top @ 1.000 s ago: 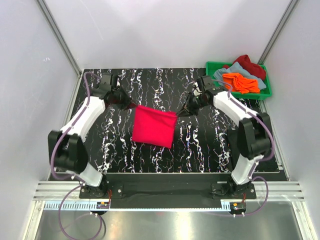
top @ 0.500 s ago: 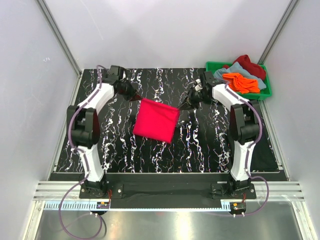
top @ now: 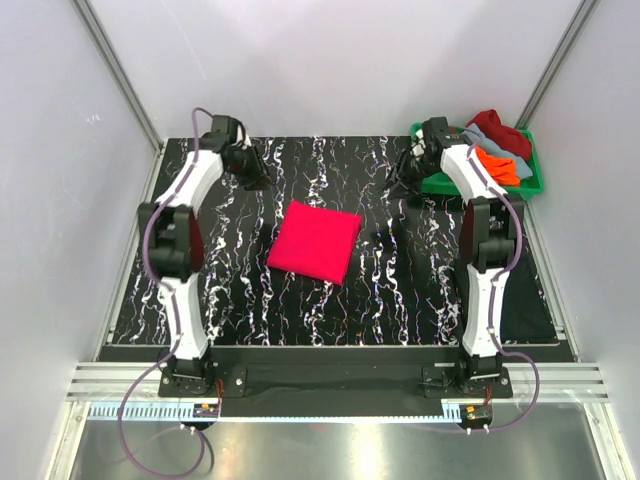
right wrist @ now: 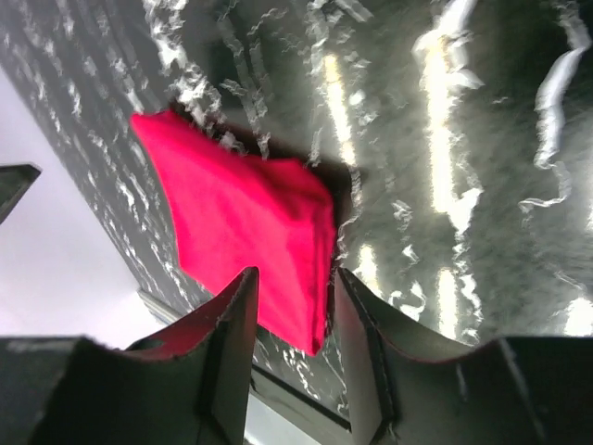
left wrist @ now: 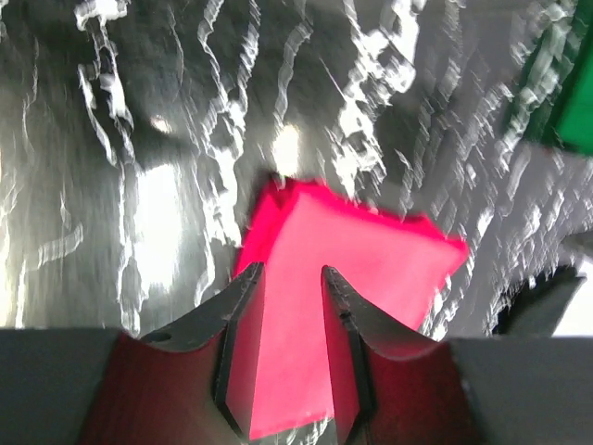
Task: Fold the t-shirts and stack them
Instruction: Fold the tshirt, then neatly place the folded tshirt to the corner
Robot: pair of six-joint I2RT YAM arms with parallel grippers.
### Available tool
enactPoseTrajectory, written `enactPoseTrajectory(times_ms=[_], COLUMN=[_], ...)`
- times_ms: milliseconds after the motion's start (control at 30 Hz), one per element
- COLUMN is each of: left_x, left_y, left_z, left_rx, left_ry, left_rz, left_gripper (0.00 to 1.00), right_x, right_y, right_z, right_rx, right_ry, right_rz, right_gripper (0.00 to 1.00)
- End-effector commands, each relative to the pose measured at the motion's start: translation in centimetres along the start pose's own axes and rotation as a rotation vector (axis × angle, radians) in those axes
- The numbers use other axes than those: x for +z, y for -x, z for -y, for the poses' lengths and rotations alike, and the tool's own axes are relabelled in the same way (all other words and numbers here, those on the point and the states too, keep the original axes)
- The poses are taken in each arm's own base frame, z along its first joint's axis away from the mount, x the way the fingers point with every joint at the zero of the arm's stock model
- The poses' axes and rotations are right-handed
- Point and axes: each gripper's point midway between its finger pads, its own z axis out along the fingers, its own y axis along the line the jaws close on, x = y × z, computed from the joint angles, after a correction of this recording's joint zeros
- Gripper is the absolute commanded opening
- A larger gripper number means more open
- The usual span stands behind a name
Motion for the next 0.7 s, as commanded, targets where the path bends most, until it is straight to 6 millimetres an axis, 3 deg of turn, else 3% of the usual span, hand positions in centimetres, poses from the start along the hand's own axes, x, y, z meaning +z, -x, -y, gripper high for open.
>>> enactPoseTrajectory(times_ms=[0, 67, 100, 133, 167, 200, 267, 300, 400, 500, 667], left_x=[-5.8, -5.5, -5.2, -4.9, -4.7, -4.0, -3.4, -3.1, -2.5, -2.7, -4.5], left_y=[-1.4, -3.1, -5.3, -7.0, -8.2, -9.8, -11.5, -12.6, -14.1, -14.7, -14.6], left_z=[3.8, 5.1, 5.0, 6.1, 6.3, 5.8, 5.9, 5.0, 3.7, 3.1, 3.9], left_rx=[0.103, 0.115, 0.105, 0.123, 0.123, 0.099, 0.088, 0.066, 0.059, 0.068, 0.089], left_ry=[-0.110, -0.177, -0.191, -0.226, -0.237, -0.240, -0.264, -0.245, -0.228, -0.212, -0.236], left_rz=[0.080, 0.074, 0.034, 0.000, -0.022, -0.052, -0.086, -0.107, -0.139, -0.153, -0.141], left_gripper=[0.35, 0.35, 0.35, 0.35, 0.35, 0.35, 0.34, 0.34, 0.33, 0.33, 0.32], right_x=[-2.2, -0.9, -0.4, -0.2, 0.6, 1.1, 2.5, 3.2, 4.0, 5.4, 6.8], right_y=[-3.0, -5.3, -5.4, -6.7, -7.8, -7.7, -8.2, -8.1, -8.0, -8.1, -7.4], right_z=[-4.2, -5.0, -6.1, -7.5, -7.2, -7.6, -7.0, -6.3, -5.2, -3.5, -0.4], right_rx=[-0.140, -0.109, -0.122, -0.115, -0.044, -0.047, -0.026, -0.013, 0.006, 0.012, 0.002], right_ry=[0.071, 0.131, 0.187, 0.251, 0.261, 0.290, 0.275, 0.257, 0.240, 0.194, 0.120], right_rz=[-0.017, -0.077, -0.063, -0.103, -0.140, -0.132, -0.159, -0.164, -0.176, -0.180, -0.161], right_gripper=[0.46, 0.46, 0.46, 0.46, 0.45, 0.42, 0.34, 0.28, 0.14, 0.13, 0.13])
